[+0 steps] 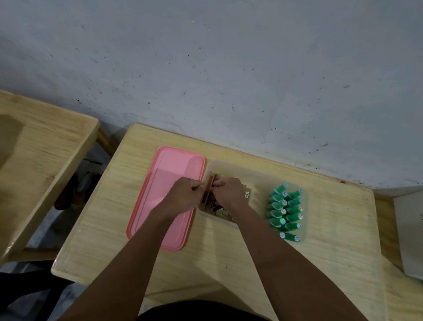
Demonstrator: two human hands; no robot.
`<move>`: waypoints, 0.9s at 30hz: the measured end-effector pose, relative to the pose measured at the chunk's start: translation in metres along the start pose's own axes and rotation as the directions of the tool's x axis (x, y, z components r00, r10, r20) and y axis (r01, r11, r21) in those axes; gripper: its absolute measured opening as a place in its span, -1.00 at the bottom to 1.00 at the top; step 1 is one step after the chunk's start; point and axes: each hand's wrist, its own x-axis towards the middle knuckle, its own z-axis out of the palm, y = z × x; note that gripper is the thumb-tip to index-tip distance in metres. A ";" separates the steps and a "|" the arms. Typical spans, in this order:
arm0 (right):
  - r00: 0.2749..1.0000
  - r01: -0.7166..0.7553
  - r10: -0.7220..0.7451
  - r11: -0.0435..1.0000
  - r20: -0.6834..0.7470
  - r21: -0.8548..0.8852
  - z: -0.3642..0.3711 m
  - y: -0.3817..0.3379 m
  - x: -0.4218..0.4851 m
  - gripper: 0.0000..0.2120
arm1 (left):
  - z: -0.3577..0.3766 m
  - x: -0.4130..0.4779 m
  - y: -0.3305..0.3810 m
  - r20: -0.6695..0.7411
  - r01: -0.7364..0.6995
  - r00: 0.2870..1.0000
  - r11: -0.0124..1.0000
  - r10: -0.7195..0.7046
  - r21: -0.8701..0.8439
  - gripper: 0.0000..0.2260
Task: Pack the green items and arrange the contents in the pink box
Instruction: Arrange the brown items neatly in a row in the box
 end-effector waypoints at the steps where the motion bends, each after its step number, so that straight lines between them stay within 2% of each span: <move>1: 1.000 -0.001 0.002 1.000 0.011 -0.010 0.000 0.001 0.000 -0.84 | -0.001 -0.001 0.001 0.010 -0.005 1.000 1.000 0.006 -0.006 -0.72; 8: 0.999 -0.035 0.033 0.998 0.041 0.050 -0.002 0.006 -0.002 -0.85 | -0.001 -0.006 0.004 -0.006 -0.011 1.000 1.000 0.011 -0.003 -0.72; 15: 0.986 0.161 -0.150 0.970 0.075 -0.183 -0.012 0.003 -0.009 -0.82 | -0.002 -0.005 0.005 -0.002 0.009 1.000 1.000 -0.009 -0.001 -0.72; 18: 0.983 0.169 -0.181 0.941 -0.012 -0.293 -0.033 0.002 -0.013 -0.83 | -0.002 -0.007 0.007 0.002 0.024 1.000 0.999 -0.024 -0.031 -0.71; 21: 0.982 0.173 -0.189 0.842 0.021 -0.510 -0.057 0.011 -0.019 -0.82 | 0.000 -0.010 0.010 -0.022 0.029 0.999 0.999 -0.029 -0.014 -0.70; 24: 0.960 0.278 -0.161 0.652 0.230 -0.705 -0.066 0.023 -0.023 -0.63 | 0.001 -0.011 0.011 -0.035 0.034 0.999 0.999 -0.034 0.006 -0.67; 26: 0.934 0.358 -0.207 0.567 0.293 -0.742 -0.064 0.028 -0.022 -0.61 | 0.001 -0.012 0.011 -0.035 0.036 0.999 0.999 -0.036 0.005 -0.67; 27: 0.925 0.380 -0.246 0.563 0.290 -0.734 -0.063 0.027 -0.020 -0.65 | 0.001 -0.012 0.011 -0.035 0.034 0.999 0.999 -0.034 0.004 -0.67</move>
